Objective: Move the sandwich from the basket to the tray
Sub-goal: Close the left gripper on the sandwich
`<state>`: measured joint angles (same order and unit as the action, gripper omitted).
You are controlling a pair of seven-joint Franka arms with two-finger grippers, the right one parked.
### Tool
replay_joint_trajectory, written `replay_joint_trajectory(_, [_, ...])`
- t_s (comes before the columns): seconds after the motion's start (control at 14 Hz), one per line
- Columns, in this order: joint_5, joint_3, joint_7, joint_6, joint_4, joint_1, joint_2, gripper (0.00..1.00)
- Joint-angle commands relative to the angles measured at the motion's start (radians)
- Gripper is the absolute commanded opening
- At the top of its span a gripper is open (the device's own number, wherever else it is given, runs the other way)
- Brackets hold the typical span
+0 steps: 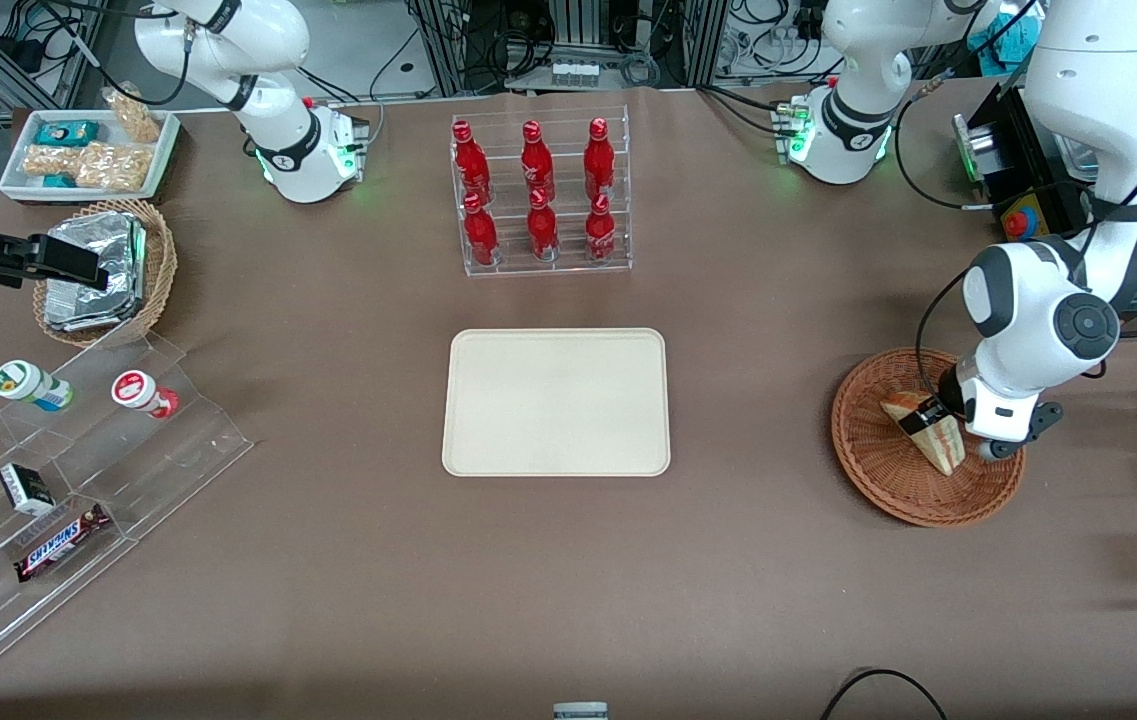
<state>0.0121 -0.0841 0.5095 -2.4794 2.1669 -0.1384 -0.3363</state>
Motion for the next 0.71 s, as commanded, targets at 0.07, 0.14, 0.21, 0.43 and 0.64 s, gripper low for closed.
replay_joint_trajectory(0.07, [0.006, 0.004, 0.01, 0.013, -0.001, 0.003, 0.017, 0.15])
replay_joint_trajectory(0.14, [0.006, 0.004, 0.009, 0.039, -0.007, 0.006, 0.029, 0.14])
replay_joint_trajectory(0.21, [0.008, 0.001, 0.009, 0.083, -0.016, 0.013, 0.045, 0.14])
replay_joint_trajectory(0.43, [0.008, -0.002, 0.01, 0.273, -0.073, 0.078, 0.12, 0.14])
replay_joint_trajectory(0.64, [0.009, -0.002, 0.012, 0.485, -0.149, 0.201, 0.169, 0.15])
